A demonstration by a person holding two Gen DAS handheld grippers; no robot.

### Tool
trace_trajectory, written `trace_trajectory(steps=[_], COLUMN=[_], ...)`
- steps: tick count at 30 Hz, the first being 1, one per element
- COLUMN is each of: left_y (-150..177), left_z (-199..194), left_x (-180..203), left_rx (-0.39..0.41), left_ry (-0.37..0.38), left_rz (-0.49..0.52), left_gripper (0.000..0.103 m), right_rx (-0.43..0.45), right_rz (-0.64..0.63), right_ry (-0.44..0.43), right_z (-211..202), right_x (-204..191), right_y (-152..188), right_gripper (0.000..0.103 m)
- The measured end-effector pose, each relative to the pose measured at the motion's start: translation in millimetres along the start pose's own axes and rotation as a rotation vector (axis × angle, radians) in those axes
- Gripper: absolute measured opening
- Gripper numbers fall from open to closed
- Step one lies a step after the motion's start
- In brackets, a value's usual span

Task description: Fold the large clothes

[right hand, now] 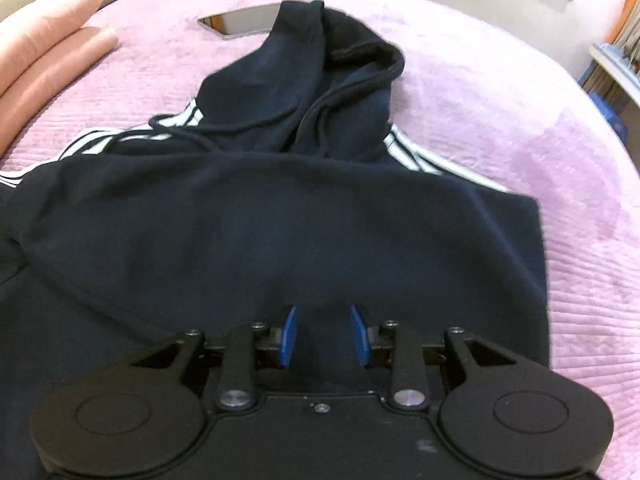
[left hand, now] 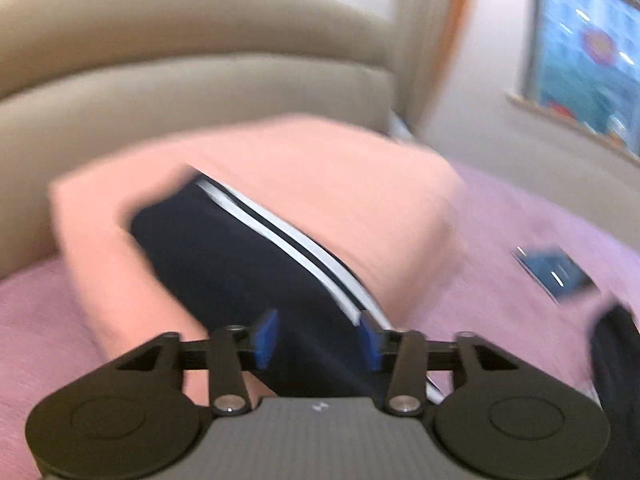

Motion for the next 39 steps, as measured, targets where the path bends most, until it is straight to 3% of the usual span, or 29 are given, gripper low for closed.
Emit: trace_trajectory(steps=[4, 7, 11, 14, 16, 17, 18, 21, 24, 28, 34, 39], left_y=[-33.9, -41.9, -32.5, -28.5, -28.8, -27.7, -29.1, -37.1, -33.1, -11.4, 50.1, 93.6], left_z=[13.2, 39.9, 69.5, 84.3, 87.3, 86.6, 83.3, 68.6, 40.0, -4.6, -56.4, -99.5], left_x=[-51.8, -79.1, -106.9, -113.9, -117.4, -119.1, -117.3, -100.0, -61.5, 19.9, 160.8, 270.2], left_rx=[0.057, 0.006, -0.071, -0.082, -0.069, -0.056, -0.04, 0.025, 0.068, 0.103, 0.04, 0.018], left_ry=[-0.125, -0.19, -0.173, -0.123, -0.078, -0.056, -0.038, -0.029, 0.04, 0.179, 0.458, 0.697], left_rz=[-0.072, -0.096, -0.215, -0.253, -0.28, -0.291, -0.286, -0.2, -0.1, 0.062, 0.231, 0.291], left_gripper=[0.067, 0.066, 0.067, 0.067, 0.056, 0.033, 0.021, 0.015, 0.015, 0.015, 0.015, 0.015], right_rx=[0.016, 0.012, 0.003, -0.006, -0.007, -0.006, -0.005, -0.008, -0.015, -0.023, -0.034, -0.018], right_rz=[0.017, 0.033, 0.035, 0.037, 0.034, 0.029, 0.026, 0.028, 0.046, 0.07, 0.111, 0.141], right_ry=[-0.012, -0.043, -0.075, -0.098, -0.104, -0.102, -0.1, -0.096, -0.097, -0.097, -0.09, -0.079], right_z=[-17.7, -23.3, -26.6, -28.3, -29.3, -29.7, -30.0, -30.3, -32.4, -38.1, -46.5, -53.2], right_x=[-5.4, -17.7, -37.1, -45.6, -48.6, -49.5, -49.6, -45.5, -36.1, -17.6, 16.3, 45.4], right_y=[0.2, 0.9, -0.7, -2.2, -2.6, -2.3, -1.6, 3.8, 11.7, 25.6, 42.4, 42.3], right_gripper=[0.043, 0.045, 0.049, 0.049, 0.049, 0.049, 0.049, 0.049, 0.049, 0.049, 0.049, 0.049])
Point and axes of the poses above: each gripper's, at about its wrist camera, not at the fingertips, and z roughly the way its jaws point, x to its right, y to its underside, the point moved 7 cm from there along z, roughly the way its jaws point, and after that the axes turned 3 degrees about z, right-handed, at the moved point
